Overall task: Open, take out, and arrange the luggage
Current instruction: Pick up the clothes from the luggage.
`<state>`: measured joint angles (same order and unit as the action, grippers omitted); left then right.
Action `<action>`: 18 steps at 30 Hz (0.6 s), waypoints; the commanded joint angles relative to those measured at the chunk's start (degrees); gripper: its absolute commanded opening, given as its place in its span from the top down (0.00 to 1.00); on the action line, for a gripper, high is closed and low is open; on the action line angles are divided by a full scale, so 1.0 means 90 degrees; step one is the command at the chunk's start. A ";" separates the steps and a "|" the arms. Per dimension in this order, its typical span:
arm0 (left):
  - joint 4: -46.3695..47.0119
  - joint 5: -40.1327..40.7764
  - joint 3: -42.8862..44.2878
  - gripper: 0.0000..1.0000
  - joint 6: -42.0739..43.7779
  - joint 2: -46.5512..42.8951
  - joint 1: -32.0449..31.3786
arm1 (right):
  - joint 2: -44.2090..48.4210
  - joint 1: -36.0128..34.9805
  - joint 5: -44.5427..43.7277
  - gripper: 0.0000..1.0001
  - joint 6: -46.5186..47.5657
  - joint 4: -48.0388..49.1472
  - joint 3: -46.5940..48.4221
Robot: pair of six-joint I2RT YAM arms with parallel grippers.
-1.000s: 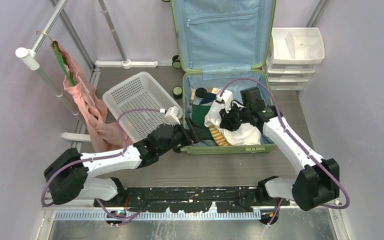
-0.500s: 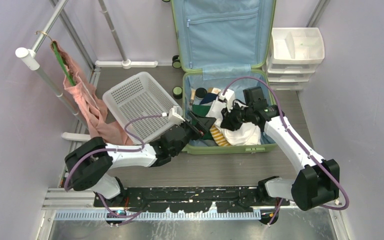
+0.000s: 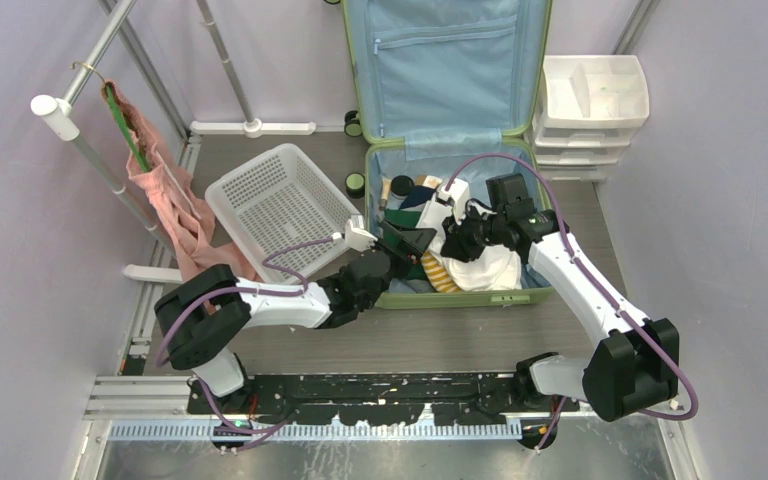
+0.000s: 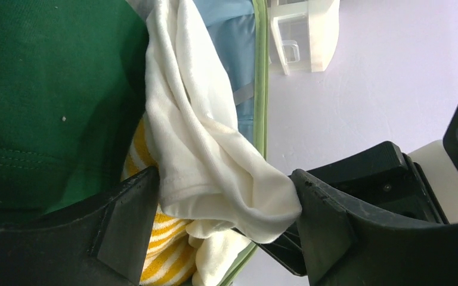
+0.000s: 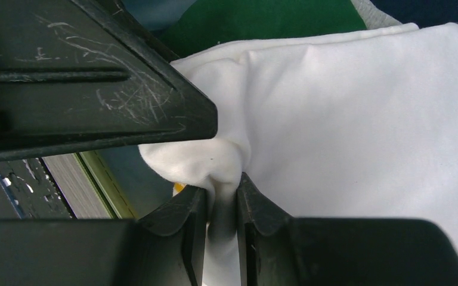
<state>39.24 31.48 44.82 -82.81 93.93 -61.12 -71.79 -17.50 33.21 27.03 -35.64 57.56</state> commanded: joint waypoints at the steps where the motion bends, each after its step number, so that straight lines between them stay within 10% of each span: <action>1: -0.0115 0.0329 0.0299 0.22 -0.0169 -0.0008 -0.0018 | 0.0157 -0.0004 0.0411 0.87 -0.0003 -0.0223 0.0235; 18: -0.0730 -0.0160 0.0368 0.50 0.0383 -0.0522 0.0059 | -0.0078 -0.0005 0.0795 0.79 0.0310 -0.0554 0.0272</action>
<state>31.81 31.48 45.87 -80.79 90.70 -61.04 -72.18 -17.39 35.75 29.45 -37.39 57.65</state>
